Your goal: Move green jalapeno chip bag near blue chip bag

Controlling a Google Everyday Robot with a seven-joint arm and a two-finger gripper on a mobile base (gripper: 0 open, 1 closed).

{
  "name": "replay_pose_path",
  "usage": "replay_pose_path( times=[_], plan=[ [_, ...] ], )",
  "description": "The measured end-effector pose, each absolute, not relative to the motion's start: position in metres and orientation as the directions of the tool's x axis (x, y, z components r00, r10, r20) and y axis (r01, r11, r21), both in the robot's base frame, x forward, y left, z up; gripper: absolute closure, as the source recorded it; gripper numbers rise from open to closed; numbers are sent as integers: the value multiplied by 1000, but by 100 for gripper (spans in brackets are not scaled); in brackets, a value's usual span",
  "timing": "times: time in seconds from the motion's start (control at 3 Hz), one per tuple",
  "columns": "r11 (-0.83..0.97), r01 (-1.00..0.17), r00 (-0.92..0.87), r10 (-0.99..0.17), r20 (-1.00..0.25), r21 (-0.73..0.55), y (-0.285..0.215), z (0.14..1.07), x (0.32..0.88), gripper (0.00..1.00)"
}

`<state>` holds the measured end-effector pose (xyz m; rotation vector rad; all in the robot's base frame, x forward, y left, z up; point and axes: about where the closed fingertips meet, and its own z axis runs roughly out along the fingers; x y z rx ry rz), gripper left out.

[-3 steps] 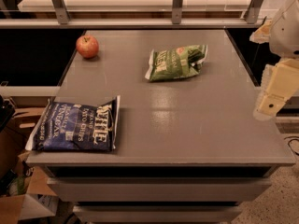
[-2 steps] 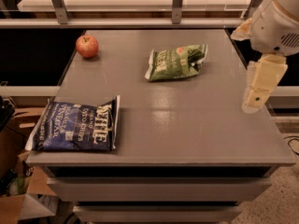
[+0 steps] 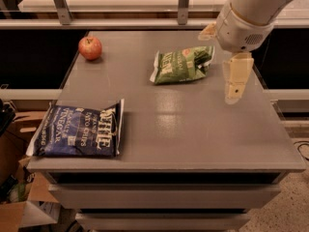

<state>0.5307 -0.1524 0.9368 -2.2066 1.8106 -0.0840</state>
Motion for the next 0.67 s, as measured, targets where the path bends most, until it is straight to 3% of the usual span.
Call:
replay_pose_path(
  times=[0.67],
  plan=[
    [-382,-886,408,-912,-50,-264,-112,907,593,0]
  ],
)
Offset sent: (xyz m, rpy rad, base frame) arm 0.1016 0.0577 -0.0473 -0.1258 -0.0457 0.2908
